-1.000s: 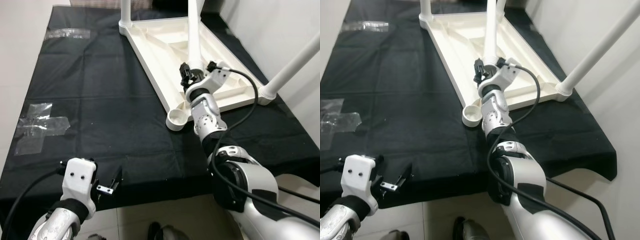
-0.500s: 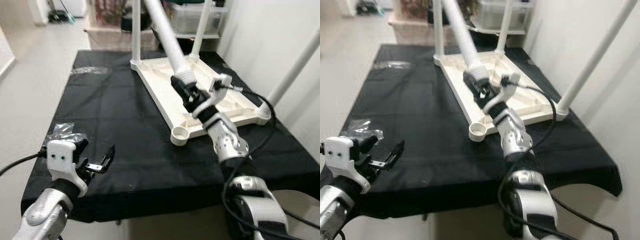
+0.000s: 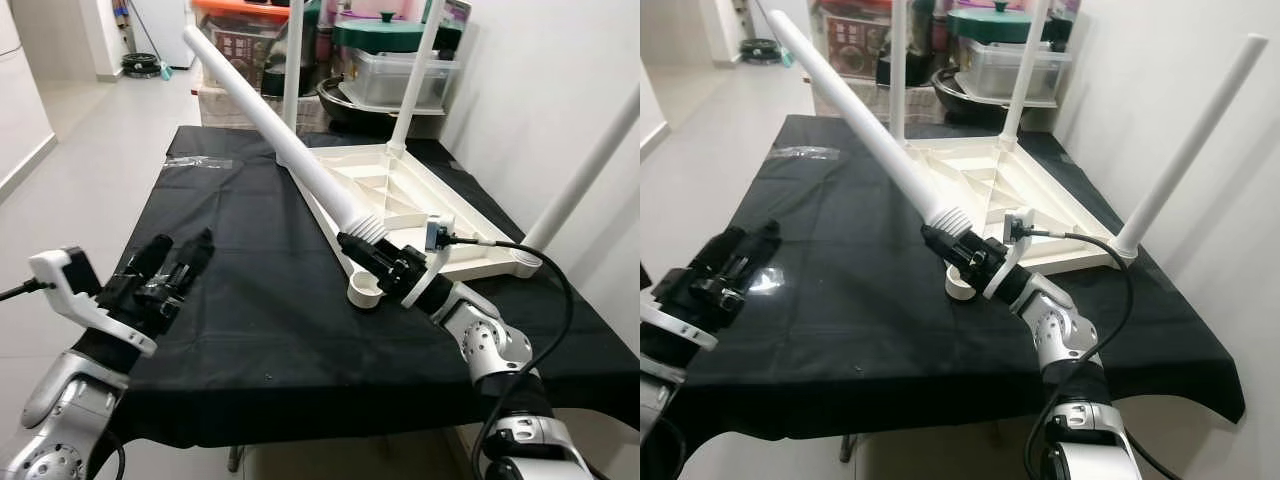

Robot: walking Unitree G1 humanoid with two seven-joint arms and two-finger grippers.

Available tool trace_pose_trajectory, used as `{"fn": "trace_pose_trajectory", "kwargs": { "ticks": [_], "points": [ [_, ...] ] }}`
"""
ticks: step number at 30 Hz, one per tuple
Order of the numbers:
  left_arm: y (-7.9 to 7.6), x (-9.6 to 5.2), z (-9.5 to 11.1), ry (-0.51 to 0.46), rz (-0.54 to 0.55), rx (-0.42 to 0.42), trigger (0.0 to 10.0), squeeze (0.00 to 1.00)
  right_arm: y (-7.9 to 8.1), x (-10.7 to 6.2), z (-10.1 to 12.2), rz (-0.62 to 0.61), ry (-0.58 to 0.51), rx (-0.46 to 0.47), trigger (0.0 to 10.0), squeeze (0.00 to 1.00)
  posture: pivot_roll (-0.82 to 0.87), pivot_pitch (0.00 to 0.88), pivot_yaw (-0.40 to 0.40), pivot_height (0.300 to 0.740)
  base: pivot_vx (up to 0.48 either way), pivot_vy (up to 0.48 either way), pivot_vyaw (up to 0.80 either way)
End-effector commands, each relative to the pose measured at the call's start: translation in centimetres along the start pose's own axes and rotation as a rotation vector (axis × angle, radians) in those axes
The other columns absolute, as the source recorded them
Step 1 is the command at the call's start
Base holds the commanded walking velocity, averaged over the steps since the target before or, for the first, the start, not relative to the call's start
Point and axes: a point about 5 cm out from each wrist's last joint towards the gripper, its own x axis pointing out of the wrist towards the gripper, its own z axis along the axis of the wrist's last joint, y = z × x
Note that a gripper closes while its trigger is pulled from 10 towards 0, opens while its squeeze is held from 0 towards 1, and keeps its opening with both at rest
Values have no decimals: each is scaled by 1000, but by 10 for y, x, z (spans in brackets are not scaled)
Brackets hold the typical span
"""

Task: Building children table

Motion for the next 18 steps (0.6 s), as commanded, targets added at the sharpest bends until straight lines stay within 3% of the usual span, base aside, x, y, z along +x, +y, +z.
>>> {"fn": "trace_pose_trajectory", "kwargs": {
  "ticks": [1,5,7,10,18],
  "points": [
    [0,1,2,-37,-3,-67,10000,0,6,0,-1,53,-4,21,0,0,64,0,-116,740,0,0,0],
    [6,4,5,-85,3,-161,10000,0,25,0,-18,201,55,110,0,0,60,0,-120,740,0,0,0],
    [6,4,5,-85,3,-161,10000,0,25,0,-18,201,55,110,0,0,60,0,-120,740,0,0,0],
    [11,8,6,-118,6,-223,10000,0,43,-16,-36,359,177,148,0,0,49,0,-114,740,0,0,0],
    [17,9,8,-107,8,-263,10000,0,44,-25,-36,397,229,146,0,0,43,0,-109,740,0,0,0]
  ]
}}
